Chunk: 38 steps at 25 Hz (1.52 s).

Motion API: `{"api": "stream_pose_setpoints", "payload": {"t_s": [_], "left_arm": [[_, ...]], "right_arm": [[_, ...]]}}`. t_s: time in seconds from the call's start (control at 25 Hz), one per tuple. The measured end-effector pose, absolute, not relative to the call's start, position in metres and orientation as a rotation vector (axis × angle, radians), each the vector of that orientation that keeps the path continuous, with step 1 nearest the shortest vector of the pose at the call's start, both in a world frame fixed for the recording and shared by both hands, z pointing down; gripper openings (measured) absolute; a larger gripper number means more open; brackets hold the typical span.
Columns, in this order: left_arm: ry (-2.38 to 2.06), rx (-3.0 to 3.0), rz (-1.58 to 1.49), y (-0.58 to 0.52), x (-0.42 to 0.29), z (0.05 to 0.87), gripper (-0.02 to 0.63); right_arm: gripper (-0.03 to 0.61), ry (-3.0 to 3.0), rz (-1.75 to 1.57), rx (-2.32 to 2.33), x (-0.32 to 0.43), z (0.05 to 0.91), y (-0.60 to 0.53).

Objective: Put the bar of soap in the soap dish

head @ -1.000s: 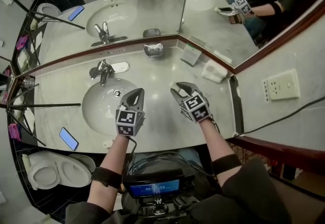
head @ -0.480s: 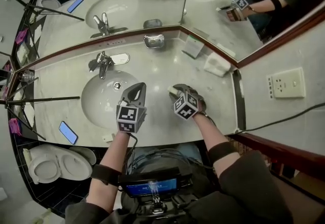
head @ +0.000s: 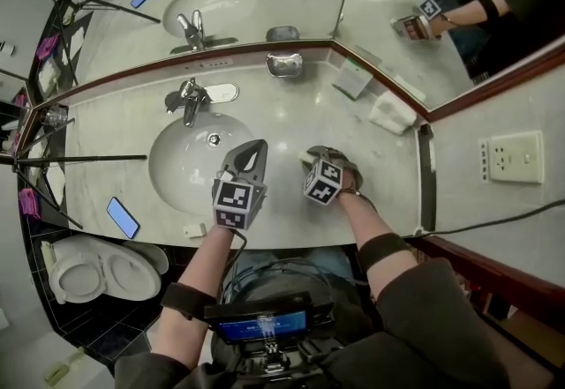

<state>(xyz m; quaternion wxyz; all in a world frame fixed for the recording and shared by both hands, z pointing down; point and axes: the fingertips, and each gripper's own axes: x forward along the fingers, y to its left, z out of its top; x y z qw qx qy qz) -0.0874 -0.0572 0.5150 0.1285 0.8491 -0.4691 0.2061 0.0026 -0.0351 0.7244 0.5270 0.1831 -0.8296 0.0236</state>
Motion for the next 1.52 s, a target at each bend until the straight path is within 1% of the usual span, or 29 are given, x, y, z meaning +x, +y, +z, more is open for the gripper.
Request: {"api": "stream_pose_setpoints", "payload": {"t_s": [0.16,0.32,0.52,0.88,0.96,1.12,1.16,1.52], "left_arm": [[-1.372,2.458,0.592,-0.055,-0.089,0.517,0.002],[-1.378,2.453,0.585,-0.054,-0.090,0.518,0.002],[-1.384,2.458,0.579,-0.055,-0.090,0.515,0.002],[-1.392,2.462,0.553,-0.056,-0.092,0.510,0.002],[-1.394,2.458,0.539,-0.057,-0.093,0.508,0.002],[-1.401,2.456,0.519,-0.061,-0.094,0.503,0.002],[-1.401,2.454,0.513,-0.062,-0.094,0.502,0.002],[-1.405,2.435,0.461,-0.068,-0.102,0.492,0.002]], "right_arm": [[0.157,-1.959,0.065,0.434,0.007,0.734,-0.030],[0.176,-1.950,0.080,0.447,0.008,0.734,-0.032],[0.176,-1.972,0.084,0.451,0.006,0.725,-0.033],[0.170,-2.121,0.171,0.590,0.007,0.664,-0.053],[0.145,-2.170,0.202,0.648,0.007,0.643,-0.060],[0.038,-2.267,0.281,0.809,0.016,0.592,-0.077],[0.024,-2.292,0.312,0.851,0.019,0.581,-0.081],[0.017,-2.549,0.658,1.223,0.063,0.509,-0.094]]}}
